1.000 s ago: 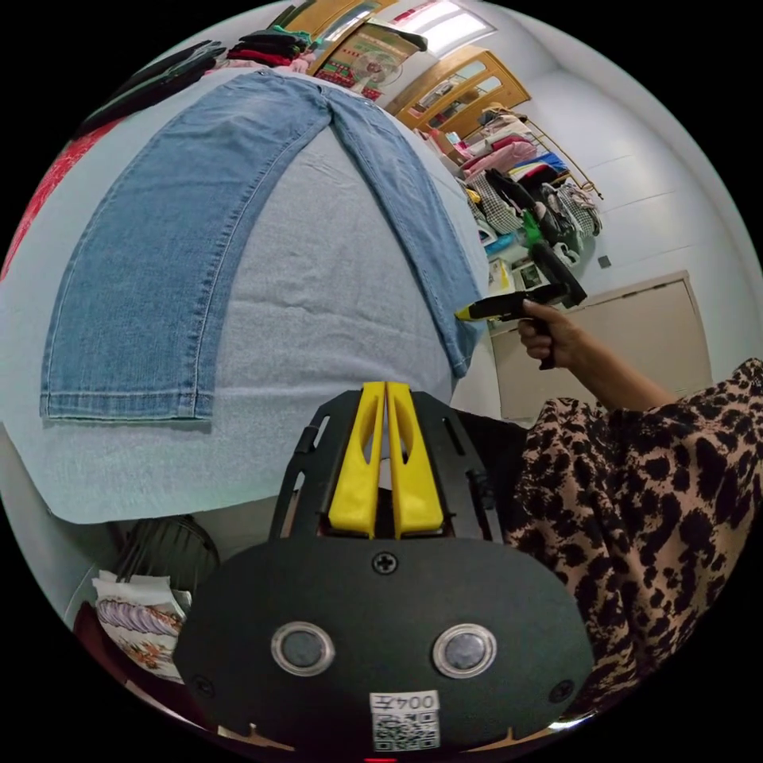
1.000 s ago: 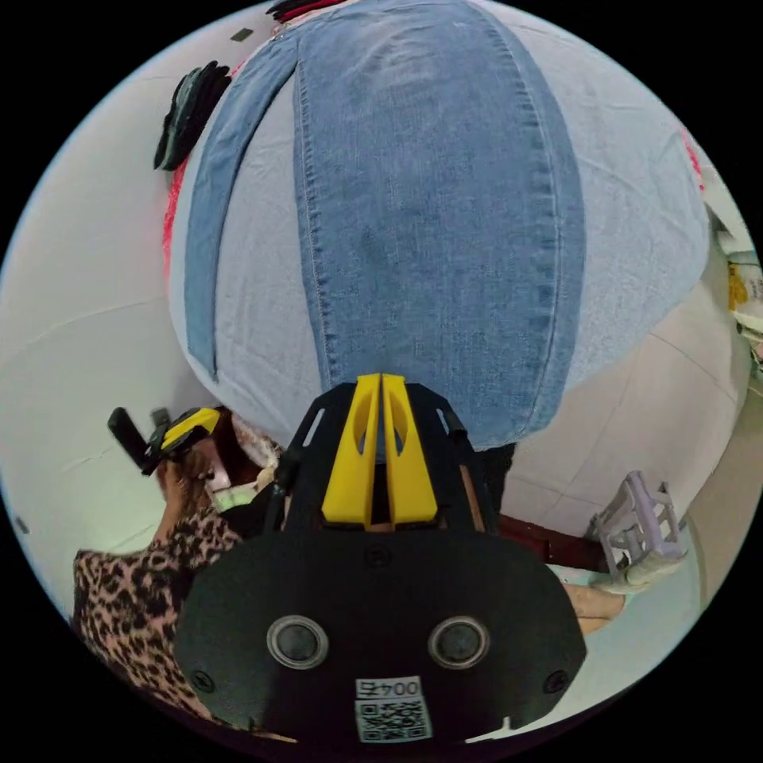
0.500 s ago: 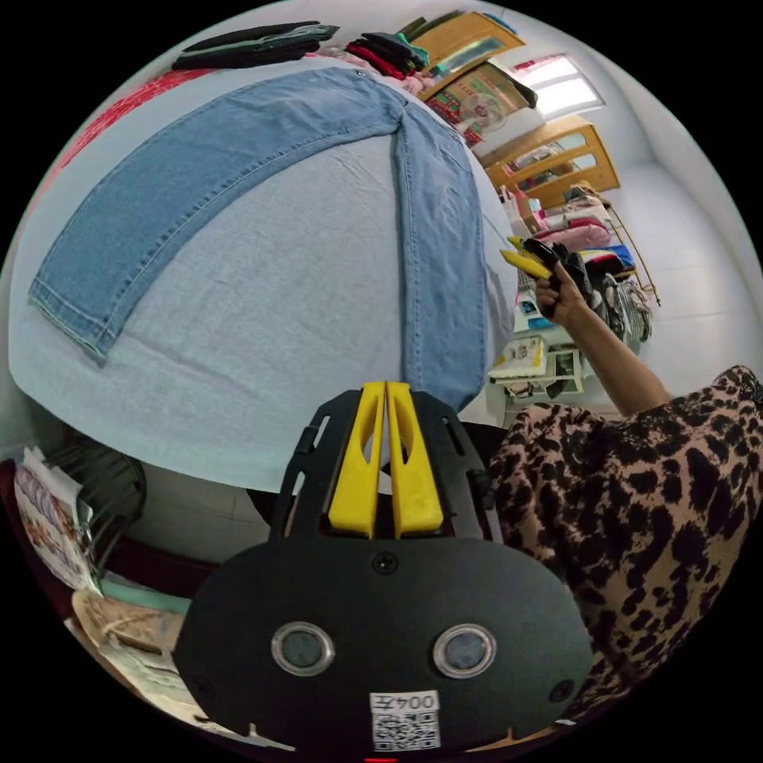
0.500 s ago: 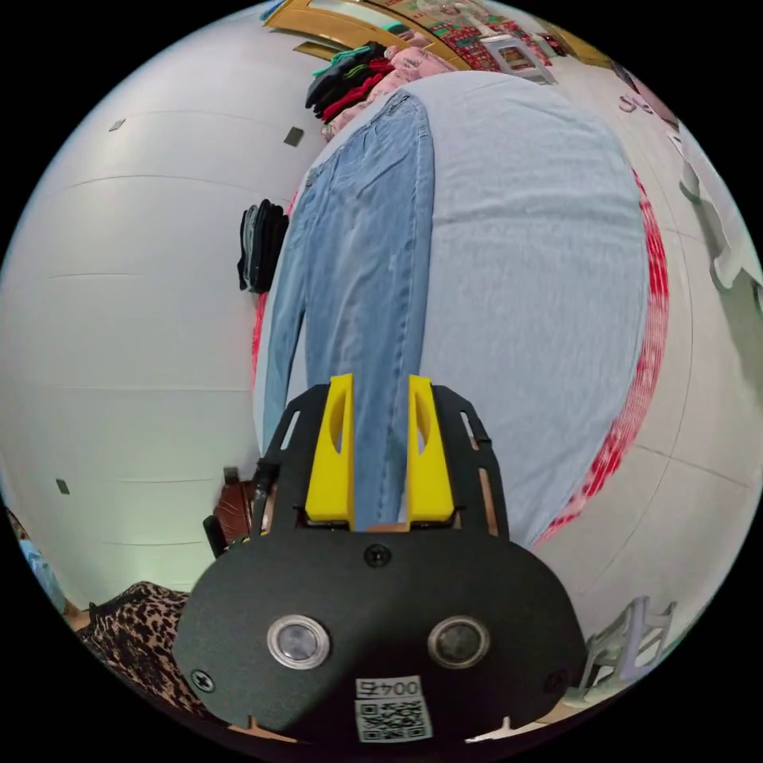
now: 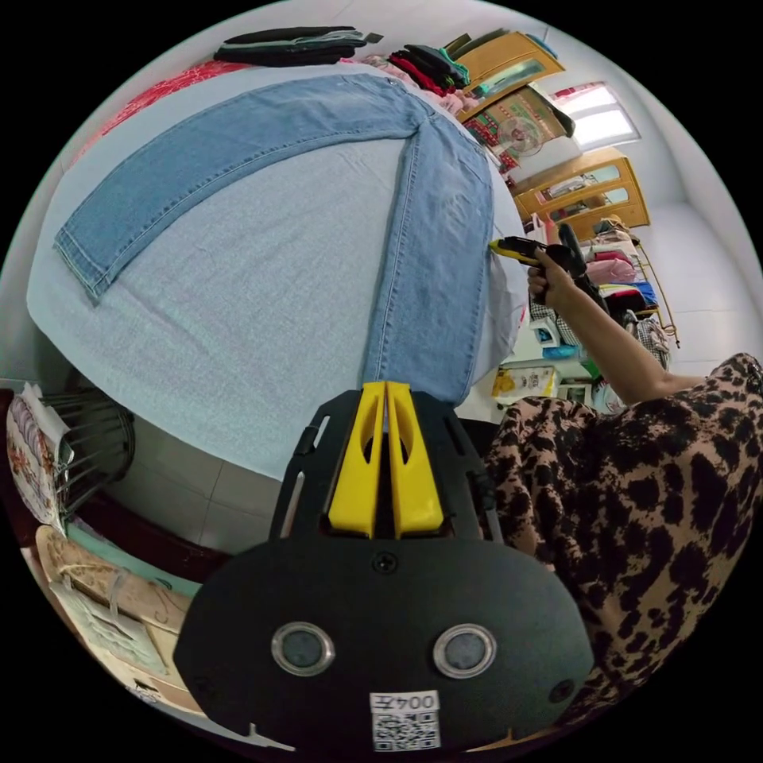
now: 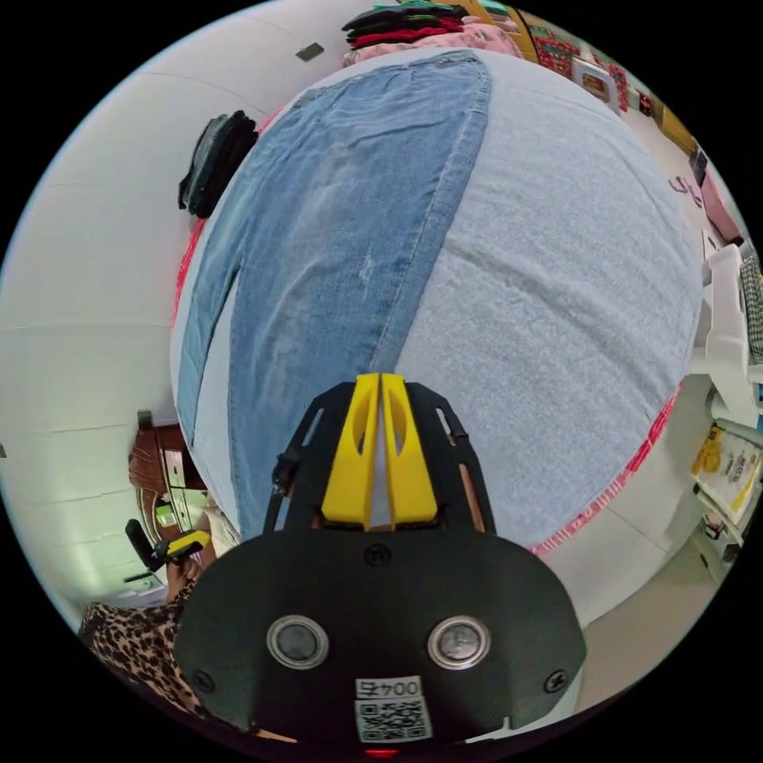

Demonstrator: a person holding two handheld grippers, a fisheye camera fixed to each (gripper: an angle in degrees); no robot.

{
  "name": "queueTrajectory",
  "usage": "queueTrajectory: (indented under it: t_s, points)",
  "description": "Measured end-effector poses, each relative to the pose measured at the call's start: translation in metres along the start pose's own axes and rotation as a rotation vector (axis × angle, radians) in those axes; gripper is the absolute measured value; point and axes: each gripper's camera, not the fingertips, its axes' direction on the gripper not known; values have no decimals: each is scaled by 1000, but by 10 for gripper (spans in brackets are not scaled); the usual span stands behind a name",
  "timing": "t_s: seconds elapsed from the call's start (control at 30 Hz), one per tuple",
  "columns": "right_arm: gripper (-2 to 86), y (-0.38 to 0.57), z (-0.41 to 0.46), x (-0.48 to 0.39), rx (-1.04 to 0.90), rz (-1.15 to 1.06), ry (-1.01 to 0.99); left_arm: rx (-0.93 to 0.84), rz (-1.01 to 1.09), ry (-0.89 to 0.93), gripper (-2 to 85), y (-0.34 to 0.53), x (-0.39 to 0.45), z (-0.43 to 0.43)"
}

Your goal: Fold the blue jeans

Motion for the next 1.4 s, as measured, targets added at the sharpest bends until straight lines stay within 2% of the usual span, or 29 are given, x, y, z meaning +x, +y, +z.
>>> queueTrajectory:
  t_s: [0.33,0.63,0.87,1.1,1.27,1.4]
  points:
    - [-7,21,-8,-57,-77,-89,-5,-22,160,95,2,-37,20,50]
    - [-7,-41,1,-88,-194,-158,126,-154,288,-7,1,-77,73,94]
    - [-7,-129,4,-93,-295,-292,250,-149,165,-94,1,-89,99,115]
    - [-7,-202,30,-103,-458,-517,357,-137,29,-204,1,-91,121,125]
    - [-6,-229,37,-107,-519,-576,330,-112,-146,-146,1,-93,113,117]
    - [-7,-248,42,-106,-535,-569,300,-112,-160,-182,1,-95,118,112]
